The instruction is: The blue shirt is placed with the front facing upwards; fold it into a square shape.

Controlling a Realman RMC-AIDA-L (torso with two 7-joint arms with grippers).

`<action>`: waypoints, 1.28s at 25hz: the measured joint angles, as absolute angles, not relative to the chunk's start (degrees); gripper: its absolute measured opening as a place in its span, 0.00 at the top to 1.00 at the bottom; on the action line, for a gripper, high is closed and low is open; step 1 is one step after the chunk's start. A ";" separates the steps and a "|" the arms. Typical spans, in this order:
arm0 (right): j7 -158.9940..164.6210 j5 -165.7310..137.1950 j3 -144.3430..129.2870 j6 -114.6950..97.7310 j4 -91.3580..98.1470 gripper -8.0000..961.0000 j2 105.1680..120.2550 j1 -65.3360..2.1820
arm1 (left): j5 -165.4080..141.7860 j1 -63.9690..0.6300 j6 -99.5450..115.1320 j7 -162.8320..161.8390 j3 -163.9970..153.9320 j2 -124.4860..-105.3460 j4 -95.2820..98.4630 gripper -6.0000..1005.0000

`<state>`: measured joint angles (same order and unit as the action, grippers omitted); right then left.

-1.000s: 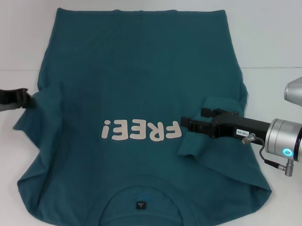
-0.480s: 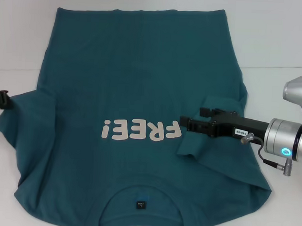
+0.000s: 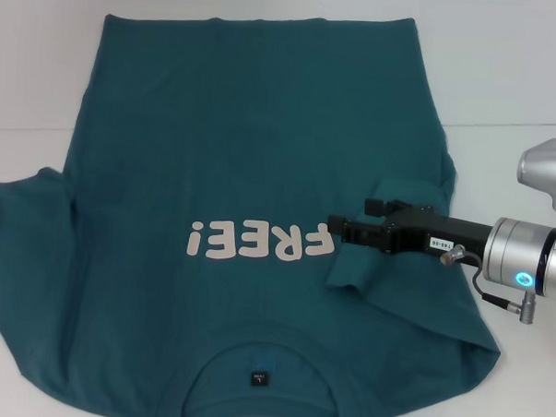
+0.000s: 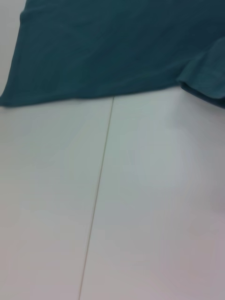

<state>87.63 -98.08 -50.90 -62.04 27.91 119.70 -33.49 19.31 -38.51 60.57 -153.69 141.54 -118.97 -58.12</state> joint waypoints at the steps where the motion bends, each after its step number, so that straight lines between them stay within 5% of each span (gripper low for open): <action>1: 87.63 -98.09 -50.95 -62.04 27.91 0.02 119.70 -33.49 | 18.96 -38.50 60.42 -153.86 141.47 -118.97 -58.16 0.95; 32: 87.63 -98.09 -51.38 -61.25 27.32 0.02 119.78 -34.01 | 8.07 -37.29 57.69 -157.83 141.91 -119.70 -57.83 0.96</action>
<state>87.63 -98.09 -51.39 -61.25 27.32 119.78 -34.01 8.07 -37.29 57.69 -157.83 141.91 -119.70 -57.83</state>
